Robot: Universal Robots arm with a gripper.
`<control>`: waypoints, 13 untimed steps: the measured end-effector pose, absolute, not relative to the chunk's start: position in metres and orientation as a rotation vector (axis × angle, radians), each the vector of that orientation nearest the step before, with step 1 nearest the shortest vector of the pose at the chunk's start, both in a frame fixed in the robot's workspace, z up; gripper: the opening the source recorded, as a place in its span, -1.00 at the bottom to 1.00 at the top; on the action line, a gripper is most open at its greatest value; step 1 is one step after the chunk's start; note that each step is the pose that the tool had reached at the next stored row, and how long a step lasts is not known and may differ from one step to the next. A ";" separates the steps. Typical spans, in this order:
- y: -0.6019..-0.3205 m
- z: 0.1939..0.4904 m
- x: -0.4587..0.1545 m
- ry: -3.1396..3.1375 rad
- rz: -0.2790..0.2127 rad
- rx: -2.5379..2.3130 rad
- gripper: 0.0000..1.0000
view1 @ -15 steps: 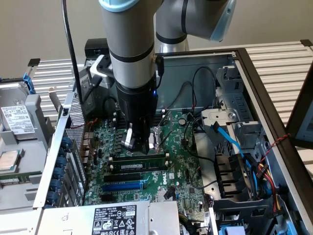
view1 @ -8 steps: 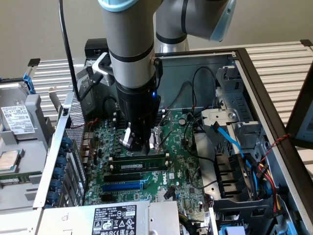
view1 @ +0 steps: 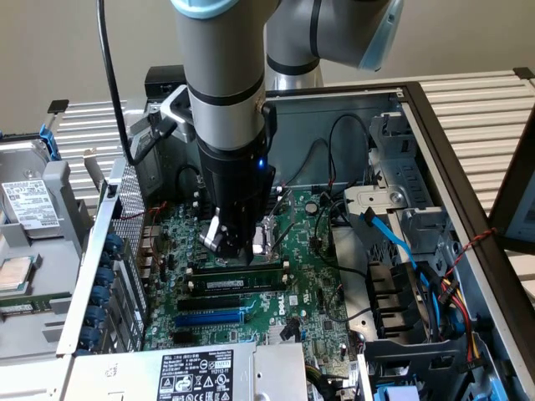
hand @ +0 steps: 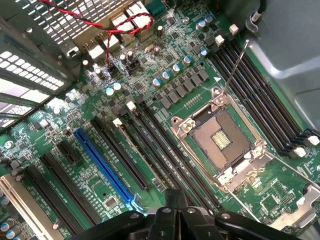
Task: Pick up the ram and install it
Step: 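Press down the ram until it locks into place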
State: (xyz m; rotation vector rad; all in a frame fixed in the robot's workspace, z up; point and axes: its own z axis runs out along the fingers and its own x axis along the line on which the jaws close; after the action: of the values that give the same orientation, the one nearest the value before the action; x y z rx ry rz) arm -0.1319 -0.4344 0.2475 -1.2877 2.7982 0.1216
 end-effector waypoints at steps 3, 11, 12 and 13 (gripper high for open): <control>-0.435 0.247 -0.132 2.826 0.130 -1.255 -0.77; -0.435 0.248 -0.132 2.880 0.122 -1.142 -0.77; -0.435 0.248 -0.132 2.887 0.121 -1.127 -0.77; -0.435 0.248 -0.132 2.893 0.120 -1.112 -0.77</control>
State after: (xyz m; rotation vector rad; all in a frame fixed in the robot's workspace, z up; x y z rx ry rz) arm -0.1319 -0.4345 0.2481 -1.1120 2.8934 0.1195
